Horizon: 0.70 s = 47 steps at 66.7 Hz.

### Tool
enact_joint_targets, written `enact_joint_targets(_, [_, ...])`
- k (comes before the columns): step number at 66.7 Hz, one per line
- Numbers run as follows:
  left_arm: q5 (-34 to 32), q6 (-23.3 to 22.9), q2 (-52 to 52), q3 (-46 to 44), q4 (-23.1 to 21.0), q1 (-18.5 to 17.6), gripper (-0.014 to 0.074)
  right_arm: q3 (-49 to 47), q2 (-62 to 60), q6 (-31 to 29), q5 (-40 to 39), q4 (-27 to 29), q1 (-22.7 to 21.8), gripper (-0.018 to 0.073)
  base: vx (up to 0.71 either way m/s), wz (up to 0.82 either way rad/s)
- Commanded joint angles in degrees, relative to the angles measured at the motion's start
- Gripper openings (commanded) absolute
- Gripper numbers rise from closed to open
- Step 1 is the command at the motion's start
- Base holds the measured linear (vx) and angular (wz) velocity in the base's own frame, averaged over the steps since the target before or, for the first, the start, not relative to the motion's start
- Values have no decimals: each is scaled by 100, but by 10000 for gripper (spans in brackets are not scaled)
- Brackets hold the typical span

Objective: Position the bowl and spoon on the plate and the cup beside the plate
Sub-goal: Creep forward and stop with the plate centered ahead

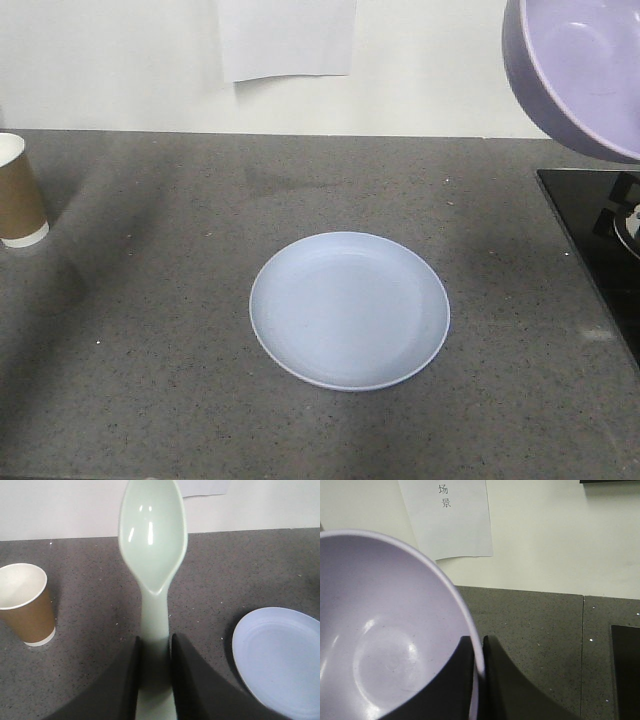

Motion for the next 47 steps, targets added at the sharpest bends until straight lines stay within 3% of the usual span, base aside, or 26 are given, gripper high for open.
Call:
enact_joint_targets(1, [-351, 0, -53, -153, -117, -4, -6, -161, -43, -30, -387, 101, -9, -10, 3, 1])
enact_joint_targets(47, [-351, 0, -53, -153, -117, -4, -6, -161, -43, -30, -387, 101, -9, -10, 3, 1])
